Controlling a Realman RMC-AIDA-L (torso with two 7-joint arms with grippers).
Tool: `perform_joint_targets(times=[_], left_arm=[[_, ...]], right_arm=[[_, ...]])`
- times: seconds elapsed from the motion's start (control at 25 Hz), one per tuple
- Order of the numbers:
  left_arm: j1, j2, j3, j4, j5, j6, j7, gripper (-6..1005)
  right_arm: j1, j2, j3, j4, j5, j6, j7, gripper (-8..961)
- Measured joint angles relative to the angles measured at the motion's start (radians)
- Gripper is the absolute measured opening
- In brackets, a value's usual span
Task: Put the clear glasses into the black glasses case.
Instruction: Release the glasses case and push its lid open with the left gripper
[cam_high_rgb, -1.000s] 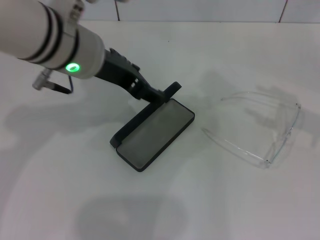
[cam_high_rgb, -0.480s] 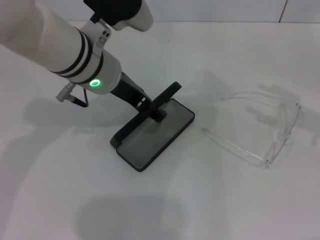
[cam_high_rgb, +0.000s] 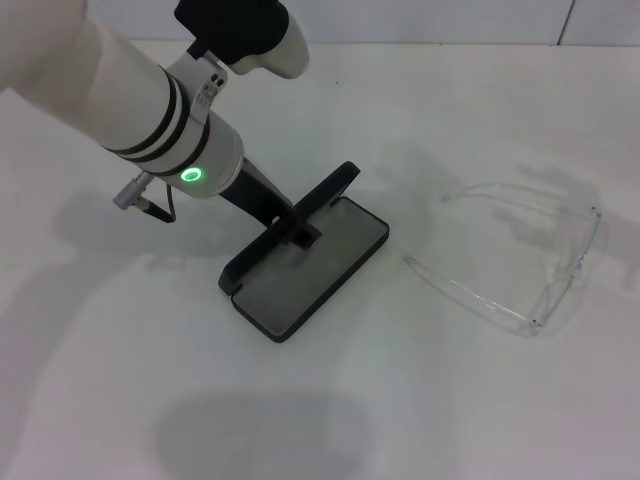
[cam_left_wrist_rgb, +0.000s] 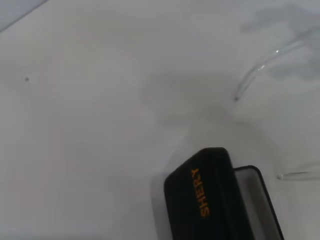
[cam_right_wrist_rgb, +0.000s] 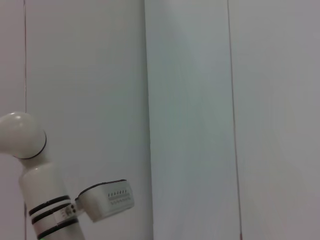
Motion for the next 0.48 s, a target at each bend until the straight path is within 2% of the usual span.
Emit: perform_joint_targets(times=[0.24,0.48], left_arm=[[0.003,0.0,0.028,0.014,0.001,0.005,0.01,496],[0.05,0.0,0.087,0.123,0.024,0.014,0.055,299]], right_arm=[[-0.007,0.0,0.018,0.01,0.016,0.0,-0.002,753],[-0.01,0.0,0.072,0.038,0.02,-0.019,-0.009,752]])
